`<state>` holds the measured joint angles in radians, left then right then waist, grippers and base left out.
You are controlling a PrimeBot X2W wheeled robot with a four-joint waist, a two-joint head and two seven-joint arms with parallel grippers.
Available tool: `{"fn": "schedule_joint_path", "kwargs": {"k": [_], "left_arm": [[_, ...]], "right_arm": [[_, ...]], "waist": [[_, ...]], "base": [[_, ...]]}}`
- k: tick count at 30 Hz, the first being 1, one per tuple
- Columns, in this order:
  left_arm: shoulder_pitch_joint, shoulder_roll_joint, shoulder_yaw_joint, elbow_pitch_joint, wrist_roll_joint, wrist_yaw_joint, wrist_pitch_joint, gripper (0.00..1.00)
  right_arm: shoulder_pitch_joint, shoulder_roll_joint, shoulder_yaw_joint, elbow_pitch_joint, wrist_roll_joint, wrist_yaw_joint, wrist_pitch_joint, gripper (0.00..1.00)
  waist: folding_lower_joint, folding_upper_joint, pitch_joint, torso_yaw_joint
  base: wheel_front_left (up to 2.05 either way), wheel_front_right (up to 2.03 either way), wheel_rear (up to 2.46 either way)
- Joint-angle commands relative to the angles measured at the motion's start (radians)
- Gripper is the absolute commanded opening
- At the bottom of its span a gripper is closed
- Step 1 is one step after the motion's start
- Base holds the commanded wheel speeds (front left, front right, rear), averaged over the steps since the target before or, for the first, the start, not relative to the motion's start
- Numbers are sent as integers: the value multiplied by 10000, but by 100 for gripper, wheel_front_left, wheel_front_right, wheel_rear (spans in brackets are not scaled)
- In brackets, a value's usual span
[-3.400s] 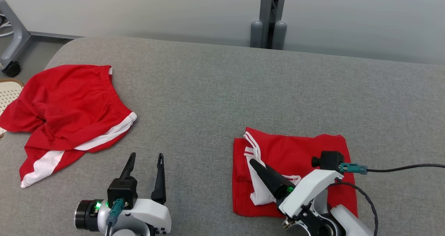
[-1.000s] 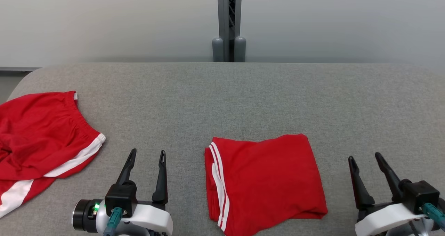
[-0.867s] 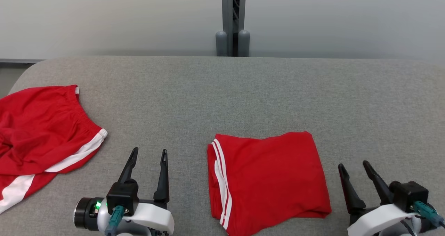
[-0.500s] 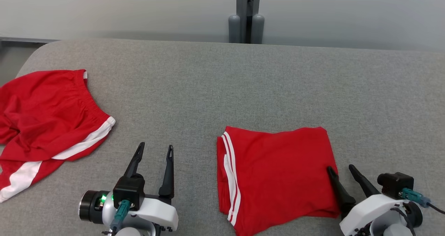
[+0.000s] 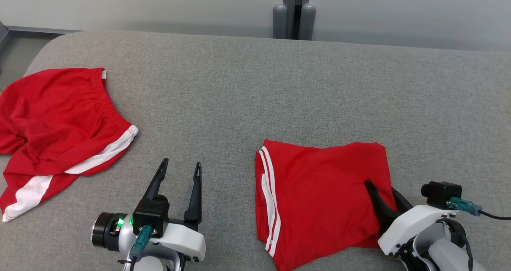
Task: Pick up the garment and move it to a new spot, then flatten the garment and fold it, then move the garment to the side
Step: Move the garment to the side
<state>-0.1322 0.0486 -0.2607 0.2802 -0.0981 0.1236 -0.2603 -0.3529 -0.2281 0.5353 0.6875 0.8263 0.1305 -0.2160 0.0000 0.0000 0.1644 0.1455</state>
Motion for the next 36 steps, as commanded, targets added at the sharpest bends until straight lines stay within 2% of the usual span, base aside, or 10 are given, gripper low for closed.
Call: {"fn": "schedule_joint_path", "kwargs": {"k": [1, 6, 11, 19, 28, 31, 36], "left_arm": [[-215, 38, 3, -4, 56, -27, -42, 100], [-261, 37, 21, -26, 75, -17, -42, 100], [-376, 34, -34, -116, 136, -85, -42, 100], [-1190, 37, -345, -288, 476, -245, -44, 100], [-2201, 40, -432, -716, 441, -137, -42, 100], [-2489, 41, -576, -929, 377, -106, -42, 100], [-2947, 43, -818, -1236, 329, -27, -42, 100]], "right_arm": [[-79, -82, 236, 98, 188, 6, -33, 0], [-400, -353, 672, 293, 170, 4, -190, 0], [-975, -935, 1368, 476, -214, -2, -307, 0], [-2233, -2542, 2499, 324, -664, -24, 47, 0], [-3166, -4298, 2549, 426, 13, -22, 346, 0], [-3456, -4952, 2597, 779, -113, -24, 374, 0], [-4195, -5677, 2276, 1377, -295, -22, 158, 0]], "waist": [[0, 0, 47, 11], [0, 0, 120, -27], [0, 0, 362, -255], [0, 0, 1257, -874], [0, 0, 2345, -1511], [0, 0, 2801, -1592], [0, 0, 3616, -1605]], "base": [[0, 0, 0], [0, 0, 0], [0, 0, 0], [0, 0, 0], [0, 0, 0], [0, 0, 0], [0, 0, 0]]}}
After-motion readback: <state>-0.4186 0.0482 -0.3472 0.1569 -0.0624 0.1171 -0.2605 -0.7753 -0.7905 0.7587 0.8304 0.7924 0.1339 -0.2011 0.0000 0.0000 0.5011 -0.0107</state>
